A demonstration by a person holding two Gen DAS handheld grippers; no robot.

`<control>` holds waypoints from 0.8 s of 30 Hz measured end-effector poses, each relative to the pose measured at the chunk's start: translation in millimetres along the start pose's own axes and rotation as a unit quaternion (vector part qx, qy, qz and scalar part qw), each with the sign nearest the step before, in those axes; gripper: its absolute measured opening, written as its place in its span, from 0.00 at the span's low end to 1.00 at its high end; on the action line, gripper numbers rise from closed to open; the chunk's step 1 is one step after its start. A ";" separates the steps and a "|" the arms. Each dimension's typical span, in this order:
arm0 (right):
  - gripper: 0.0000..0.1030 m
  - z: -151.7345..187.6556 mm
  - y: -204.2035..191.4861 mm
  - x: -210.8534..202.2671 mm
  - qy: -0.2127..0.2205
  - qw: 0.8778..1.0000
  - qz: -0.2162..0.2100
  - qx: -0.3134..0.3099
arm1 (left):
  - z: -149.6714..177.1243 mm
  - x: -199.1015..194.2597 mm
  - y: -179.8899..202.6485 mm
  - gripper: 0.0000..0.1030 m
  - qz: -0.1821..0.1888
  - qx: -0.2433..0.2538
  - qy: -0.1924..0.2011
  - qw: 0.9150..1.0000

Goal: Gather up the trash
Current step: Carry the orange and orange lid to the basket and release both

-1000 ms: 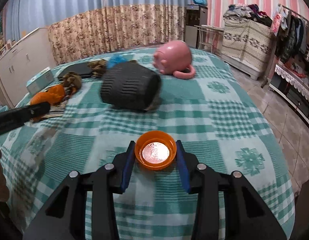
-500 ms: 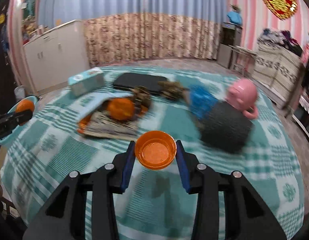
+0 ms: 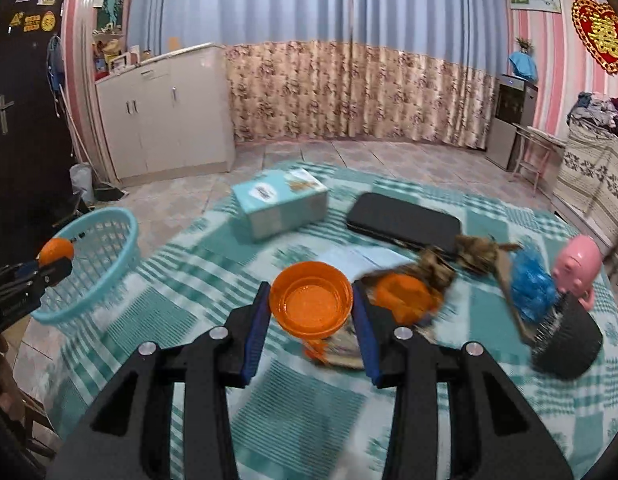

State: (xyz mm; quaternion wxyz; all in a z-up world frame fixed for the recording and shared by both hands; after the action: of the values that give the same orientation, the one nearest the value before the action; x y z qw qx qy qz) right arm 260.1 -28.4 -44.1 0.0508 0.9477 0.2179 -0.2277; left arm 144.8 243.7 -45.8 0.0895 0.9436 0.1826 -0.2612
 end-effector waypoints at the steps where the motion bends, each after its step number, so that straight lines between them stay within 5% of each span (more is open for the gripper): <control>1: 0.39 -2.0 -6.4 3.1 0.001 1.000 -0.003 -0.002 | -2.2 0.5 -4.3 0.35 -0.005 -0.002 0.004 1.000; 15: 0.39 -15.4 -88.9 39.9 0.010 0.997 -0.064 -0.036 | -24.3 31.6 -94.5 0.35 -0.067 -0.038 0.038 0.996; 24: 0.39 -12.2 -122.2 62.7 0.003 0.994 -0.094 -0.047 | -11.4 67.3 -120.0 0.35 -0.074 -0.050 0.008 0.996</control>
State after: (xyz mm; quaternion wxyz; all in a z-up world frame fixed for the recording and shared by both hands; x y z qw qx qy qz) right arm 262.1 108.4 -61.4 0.0734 0.9201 0.3167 -0.2185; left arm 156.7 376.9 -80.4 0.1152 0.9238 0.2658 -0.2502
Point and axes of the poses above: each gripper's, at about its wrist camera, not at the fingertips, and x roughly the way its jaws point, y to its right, z to its underside, the point moved 1 cm from there along x, roughly the way its jaws point, and after that the axes turned 7 degrees about y, right-handed, at the moved point
